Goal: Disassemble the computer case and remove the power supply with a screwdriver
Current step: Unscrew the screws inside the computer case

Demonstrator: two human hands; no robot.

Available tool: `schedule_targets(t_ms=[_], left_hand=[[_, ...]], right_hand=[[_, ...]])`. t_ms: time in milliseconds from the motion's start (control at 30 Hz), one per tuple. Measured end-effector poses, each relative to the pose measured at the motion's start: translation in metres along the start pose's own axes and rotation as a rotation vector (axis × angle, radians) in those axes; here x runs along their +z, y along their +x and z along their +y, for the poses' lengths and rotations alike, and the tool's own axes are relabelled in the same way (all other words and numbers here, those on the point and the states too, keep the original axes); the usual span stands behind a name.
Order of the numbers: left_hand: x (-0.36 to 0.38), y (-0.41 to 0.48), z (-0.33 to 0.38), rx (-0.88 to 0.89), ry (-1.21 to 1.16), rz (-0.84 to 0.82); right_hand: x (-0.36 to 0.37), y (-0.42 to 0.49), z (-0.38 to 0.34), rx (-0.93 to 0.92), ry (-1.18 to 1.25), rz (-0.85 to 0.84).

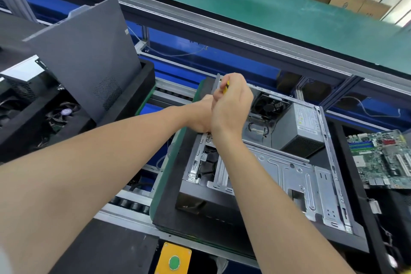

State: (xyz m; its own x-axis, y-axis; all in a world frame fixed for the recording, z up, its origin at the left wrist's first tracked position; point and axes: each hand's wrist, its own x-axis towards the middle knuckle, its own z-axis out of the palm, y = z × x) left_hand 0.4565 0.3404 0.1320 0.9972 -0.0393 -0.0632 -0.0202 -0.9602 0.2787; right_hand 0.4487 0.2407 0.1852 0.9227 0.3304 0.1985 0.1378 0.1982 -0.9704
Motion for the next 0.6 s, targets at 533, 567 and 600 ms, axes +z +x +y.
schedule_targets(t_ms=[533, 567, 600], left_hand=[[0.0, -0.003, 0.001, 0.007, -0.259, -0.041], [-0.001, -0.002, 0.004, 0.018, -0.258, -0.029], [-0.002, -0.001, 0.006, 0.017, -0.259, -0.02]], right_hand=[[-0.034, 0.045, 0.008, 0.348, 0.376, -0.757], [-0.04, 0.05, 0.009, 0.382, 0.422, -0.816], [-0.043, 0.053, 0.009, 0.398, 0.44, -0.874]])
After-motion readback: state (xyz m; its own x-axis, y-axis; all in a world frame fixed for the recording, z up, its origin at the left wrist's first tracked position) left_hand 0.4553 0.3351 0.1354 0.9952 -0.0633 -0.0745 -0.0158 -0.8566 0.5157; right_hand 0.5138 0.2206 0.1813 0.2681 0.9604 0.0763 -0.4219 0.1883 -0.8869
